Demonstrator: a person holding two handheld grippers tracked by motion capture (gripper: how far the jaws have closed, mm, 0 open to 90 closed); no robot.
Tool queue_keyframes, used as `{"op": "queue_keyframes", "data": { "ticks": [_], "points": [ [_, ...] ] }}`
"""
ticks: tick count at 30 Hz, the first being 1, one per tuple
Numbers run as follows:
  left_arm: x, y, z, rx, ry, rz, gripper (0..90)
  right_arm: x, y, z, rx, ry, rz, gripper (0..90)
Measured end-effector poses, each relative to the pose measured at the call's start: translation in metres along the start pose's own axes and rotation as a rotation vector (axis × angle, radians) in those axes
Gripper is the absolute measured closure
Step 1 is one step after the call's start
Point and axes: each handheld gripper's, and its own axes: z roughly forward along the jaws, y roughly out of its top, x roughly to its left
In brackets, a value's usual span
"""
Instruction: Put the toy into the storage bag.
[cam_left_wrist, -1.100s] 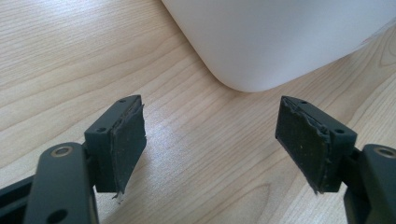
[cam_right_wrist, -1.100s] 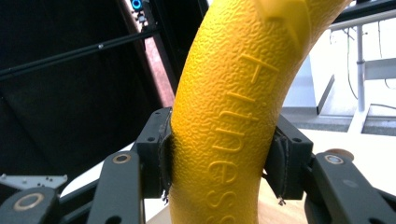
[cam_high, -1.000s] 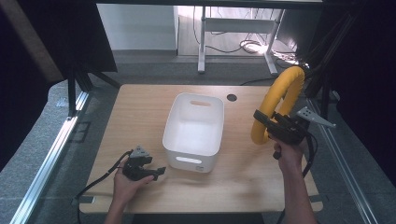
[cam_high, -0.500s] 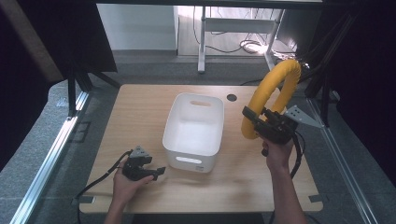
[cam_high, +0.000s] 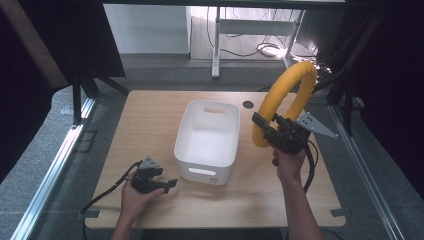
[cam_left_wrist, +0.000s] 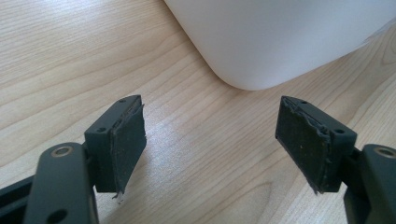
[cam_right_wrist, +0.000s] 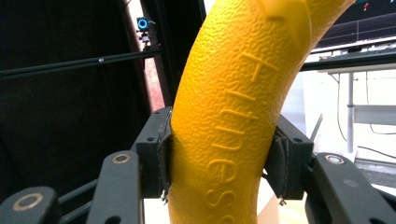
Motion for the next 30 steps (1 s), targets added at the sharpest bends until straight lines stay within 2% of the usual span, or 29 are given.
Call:
{"op": "queue_keyframes", "data": {
  "ticks": [5,8,14,20,30],
  "points": [
    [0.000,0.000,-0.001,-0.007,-0.021,-0.006,24.5,0.006,0.005,0.003,-0.023,0.001,-0.003,49.0],
    [0.001,0.000,0.000,0.003,-0.003,-0.002,24.5,0.010,0.008,0.004,-0.028,0.003,-0.015,49.0],
    [0.001,-0.001,0.001,0.005,-0.003,-0.004,24.5,0.019,0.014,0.007,-0.050,0.028,-0.014,48.9],
    [0.001,-0.001,0.001,0.006,-0.005,-0.006,24.5,0.029,0.019,0.011,-0.065,0.028,-0.038,48.9],
    [0.001,-0.001,0.002,0.007,-0.004,-0.008,24.5,0.040,0.024,0.021,-0.073,0.054,-0.041,48.8]
  ]
}}
